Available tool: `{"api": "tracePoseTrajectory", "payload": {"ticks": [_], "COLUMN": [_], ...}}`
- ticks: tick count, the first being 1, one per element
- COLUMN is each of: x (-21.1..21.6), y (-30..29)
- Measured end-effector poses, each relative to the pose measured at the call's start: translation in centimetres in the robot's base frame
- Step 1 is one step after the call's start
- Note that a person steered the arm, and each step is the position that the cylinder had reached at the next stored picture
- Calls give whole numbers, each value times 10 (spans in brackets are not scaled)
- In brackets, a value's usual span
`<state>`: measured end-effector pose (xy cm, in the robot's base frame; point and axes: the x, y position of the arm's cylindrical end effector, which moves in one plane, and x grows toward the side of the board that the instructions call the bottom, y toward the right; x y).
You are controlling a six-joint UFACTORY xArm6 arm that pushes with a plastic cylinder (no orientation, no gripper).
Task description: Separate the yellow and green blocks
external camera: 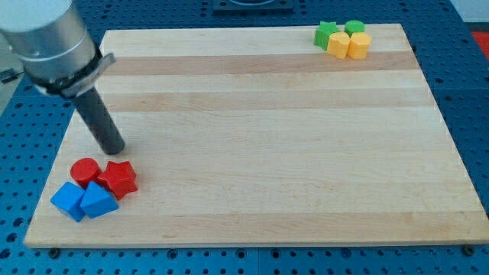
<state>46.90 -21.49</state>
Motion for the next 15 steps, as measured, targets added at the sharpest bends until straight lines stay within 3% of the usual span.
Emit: {"api": "tracePoseTrajectory", "payload": {"ticks": [1, 2, 5, 6, 7, 8, 9, 13, 15], "x": [-47, -57, -81, -115, -176, -228, -252, -227, -227], "y": [0, 74, 405, 495, 554, 558, 542, 466, 368]}}
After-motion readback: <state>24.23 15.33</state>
